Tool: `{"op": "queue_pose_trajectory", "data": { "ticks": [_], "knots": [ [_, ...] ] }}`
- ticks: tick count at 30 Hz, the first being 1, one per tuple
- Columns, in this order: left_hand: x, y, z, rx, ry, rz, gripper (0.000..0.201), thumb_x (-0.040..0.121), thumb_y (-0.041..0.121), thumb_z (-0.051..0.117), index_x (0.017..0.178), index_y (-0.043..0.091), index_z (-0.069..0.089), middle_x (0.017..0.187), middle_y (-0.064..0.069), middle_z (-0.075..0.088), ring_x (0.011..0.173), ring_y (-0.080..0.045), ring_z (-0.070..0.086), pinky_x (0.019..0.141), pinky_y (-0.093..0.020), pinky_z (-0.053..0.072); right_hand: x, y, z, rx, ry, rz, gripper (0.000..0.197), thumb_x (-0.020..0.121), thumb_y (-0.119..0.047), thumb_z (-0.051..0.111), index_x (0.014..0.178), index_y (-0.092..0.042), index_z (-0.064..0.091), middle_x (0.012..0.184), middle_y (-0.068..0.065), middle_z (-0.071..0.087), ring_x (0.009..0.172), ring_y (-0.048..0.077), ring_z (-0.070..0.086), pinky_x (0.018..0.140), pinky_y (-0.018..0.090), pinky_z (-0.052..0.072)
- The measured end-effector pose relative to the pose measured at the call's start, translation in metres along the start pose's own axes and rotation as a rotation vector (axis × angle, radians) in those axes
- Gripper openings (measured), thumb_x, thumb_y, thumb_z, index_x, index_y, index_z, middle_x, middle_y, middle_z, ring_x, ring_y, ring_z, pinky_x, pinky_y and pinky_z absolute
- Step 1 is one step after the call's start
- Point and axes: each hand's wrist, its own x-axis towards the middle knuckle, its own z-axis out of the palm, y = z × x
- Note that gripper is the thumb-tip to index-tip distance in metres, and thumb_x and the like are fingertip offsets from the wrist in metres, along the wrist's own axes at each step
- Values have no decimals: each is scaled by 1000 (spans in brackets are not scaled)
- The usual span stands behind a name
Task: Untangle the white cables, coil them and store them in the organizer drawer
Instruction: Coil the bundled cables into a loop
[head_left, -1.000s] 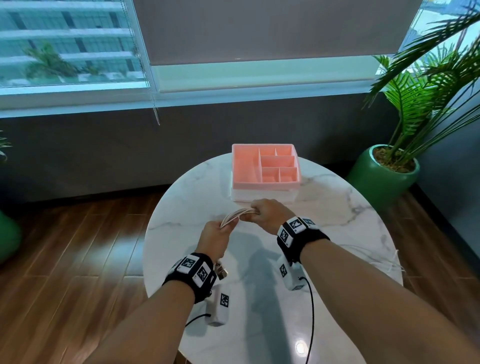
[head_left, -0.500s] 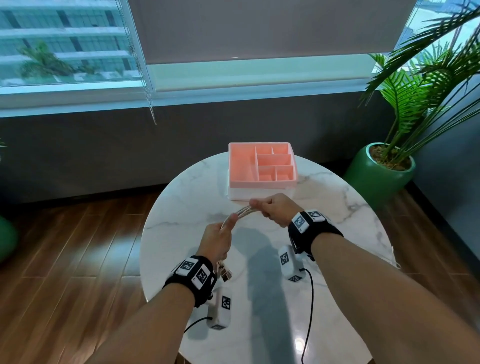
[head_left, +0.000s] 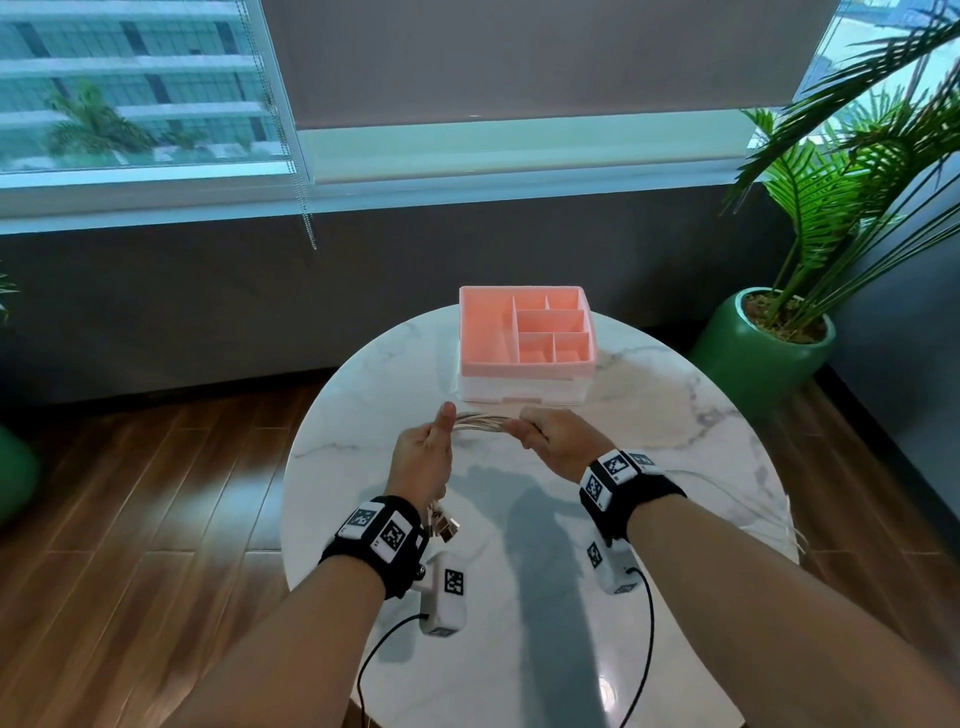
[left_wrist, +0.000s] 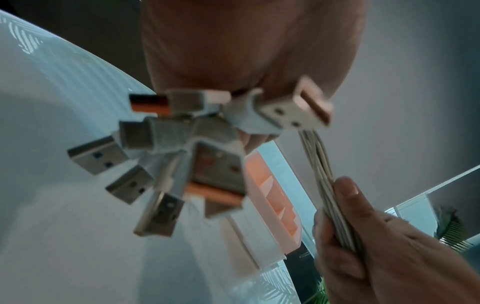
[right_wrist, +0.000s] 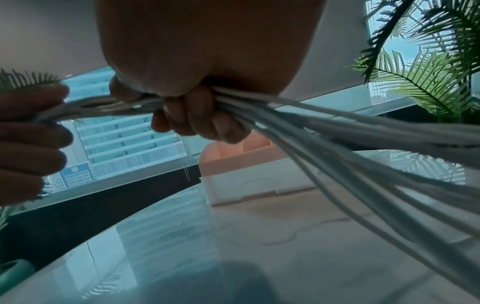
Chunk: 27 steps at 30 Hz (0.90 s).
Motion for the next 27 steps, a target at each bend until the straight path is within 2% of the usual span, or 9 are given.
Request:
{"op": "queue_pose_trajectory", "data": {
  "ticks": [2,4,6,9,14,16,21,24,27],
  "knots": [
    [4,1,-5,9,36,-7,58,96,64,52,66,16,40,56,-3,33,44,-16,26,44,-23,22,0,0,1,106,-65,80,50,98,-57,44,72,-16,55,63,-7,55,56,12,49,59,30,43],
    [7,3,-11,10,69,-30,58,96,64,51,67,15,40,57,-3,33,44,-16,27,43,-23,24,-3,8,3,283,-141,209,50,92,-62,53,69,-18,53,55,-10,46,47,12,39,49,24,36],
    [9,3,-17,11,76,-46,57,97,63,51,67,16,39,56,-2,33,44,-16,27,44,-23,23,-9,19,8,367,-186,284,50,88,-63,60,70,-18,49,55,-5,42,46,13,35,45,24,32],
    [10,1,-24,7,85,-45,57,97,63,51,66,17,36,55,-1,31,44,-16,25,44,-22,23,-16,28,10,422,-263,363,43,88,-51,67,73,-16,47,58,0,39,47,15,34,47,26,33],
    [10,-2,-28,-8,142,-32,59,95,65,52,68,15,37,61,-5,30,46,-16,25,45,-23,22,-21,45,-6,-19,-355,524,39,88,-45,66,65,-17,50,59,3,55,55,24,61,59,29,45],
    [10,-3,-29,7,157,-11,61,93,68,53,70,13,39,65,-8,29,48,-16,25,46,-25,23,-22,50,-15,-87,-271,590,44,89,-49,64,62,-16,52,58,3,55,54,24,59,57,28,42],
    [8,-4,-24,16,148,-8,63,90,73,53,74,12,43,69,-8,29,50,-17,25,47,-26,23,-18,41,-36,-263,147,490,46,93,-56,53,69,-17,58,63,1,58,62,29,59,54,29,40],
    [6,-1,-22,-30,120,-58,61,93,69,51,72,13,40,65,-6,28,46,-15,23,45,-24,22,-22,40,-33,-384,177,488,46,95,-58,48,75,-18,59,69,4,62,62,30,59,57,31,45],
    [0,8,-18,-75,48,-84,58,97,64,50,64,18,35,56,-1,29,43,-14,23,45,-23,20,-26,46,-20,-441,94,551,43,96,-55,47,78,-19,60,69,1,62,67,28,63,66,34,53]
  ]
}}
